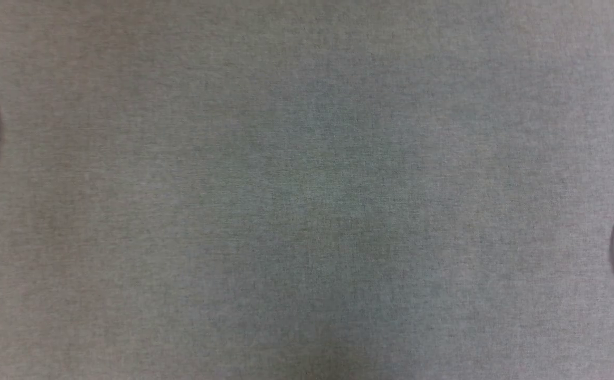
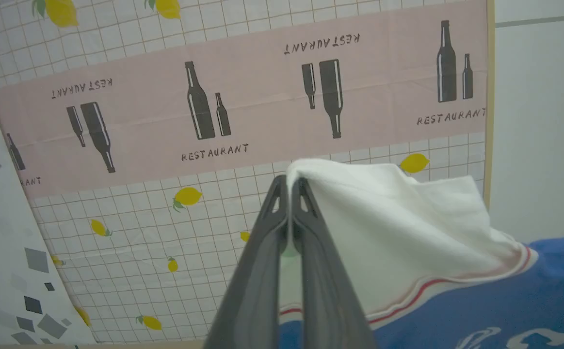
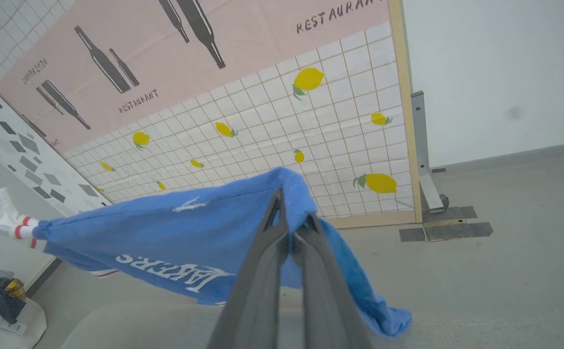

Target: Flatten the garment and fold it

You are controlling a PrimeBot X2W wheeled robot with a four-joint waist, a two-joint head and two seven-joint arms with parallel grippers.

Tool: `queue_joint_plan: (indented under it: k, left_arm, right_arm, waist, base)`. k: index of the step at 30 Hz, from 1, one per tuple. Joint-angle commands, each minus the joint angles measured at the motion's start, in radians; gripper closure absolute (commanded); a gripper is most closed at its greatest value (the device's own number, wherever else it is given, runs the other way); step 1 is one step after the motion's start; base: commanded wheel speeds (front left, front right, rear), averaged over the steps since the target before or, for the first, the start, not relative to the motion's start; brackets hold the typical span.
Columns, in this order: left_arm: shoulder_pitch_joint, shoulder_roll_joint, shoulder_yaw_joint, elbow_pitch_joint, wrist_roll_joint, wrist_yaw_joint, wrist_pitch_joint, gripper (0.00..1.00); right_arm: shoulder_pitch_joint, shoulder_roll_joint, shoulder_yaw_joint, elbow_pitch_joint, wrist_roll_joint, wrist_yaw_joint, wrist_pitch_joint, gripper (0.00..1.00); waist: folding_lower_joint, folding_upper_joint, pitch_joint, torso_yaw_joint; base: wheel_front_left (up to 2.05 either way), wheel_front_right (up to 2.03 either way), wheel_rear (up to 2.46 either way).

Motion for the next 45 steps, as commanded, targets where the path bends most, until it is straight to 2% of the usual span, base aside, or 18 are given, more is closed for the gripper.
queue_joint_plan:
  k: [1,5,10,18,25,30,37,41,45]
  left_arm:
    - [0.061,0.008,-0.006,-0.002,-0.016,-0.013,-0.016,1.00]
    - [0.279,0.009,-0.017,-0.023,-0.053,-0.038,-0.058,1.00]
    - [0.598,-0.019,0.006,-0.099,-0.140,-0.027,-0.099,1.00]
    - [1.134,-0.058,0.019,-0.257,-0.254,0.031,-0.078,1.00]
    - [1.471,-0.049,0.028,-0.405,-0.306,0.133,0.034,1.00]
    - [1.662,-0.033,0.018,-0.523,-0.353,0.203,0.174,1.00]
    - [1.850,-0.017,0.019,-0.665,-0.420,0.305,0.344,1.00]
    - [1.890,-0.013,0.032,-0.717,-0.444,0.336,0.384,1.00]
    - [1.862,-0.003,0.064,-0.774,-0.428,0.337,0.343,1.00]
  right_arm:
    - [0.067,-0.018,0.021,-0.008,0.026,-0.001,-0.009,1.00]
    - [0.284,-0.055,0.083,-0.048,0.144,-0.001,-0.028,1.00]
    - [0.577,-0.097,0.155,-0.122,0.257,-0.001,-0.067,1.00]
    - [1.030,-0.133,0.223,-0.244,0.342,-0.001,-0.148,1.00]
    - [1.314,-0.142,0.189,-0.320,0.349,-0.001,-0.196,1.00]
    - [1.473,-0.139,0.155,-0.378,0.333,-0.001,-0.149,1.00]
    - [1.646,-0.109,0.124,-0.467,0.311,-0.001,0.032,1.00]
    - [1.690,-0.079,0.099,-0.506,0.294,-0.001,0.145,1.00]
    - [1.657,-0.060,0.070,-0.561,0.265,-0.001,0.156,1.00]
  waist:
    - [-0.0001,0.0000,-0.033,0.014]
    - [-0.0001,0.0000,-0.105,0.026]
    - [-0.0001,0.0000,-0.218,0.035]
    - [-0.0001,0.0000,-0.382,0.058]
    - [-0.0001,0.0000,-0.469,0.083]
    - [-0.0001,0.0000,-0.498,0.090]
    - [-0.0001,0.0000,-0.498,0.087]
    - [-0.0001,0.0000,-0.492,0.078]
    - [-0.0001,0.0000,-0.477,0.068]
  base:
    - [0.00,0.00,0.00]
    - [0.00,0.00,0.00]
    - [0.00,0.00,0.00]
    - [0.00,0.00,0.00]
    - [0.00,0.00,0.00]
    - [0.00,0.00,0.00]
    - [0.00,0.00,0.00]
    - [0.00,0.00,0.00]
    - [0.00,0.00,0.00]
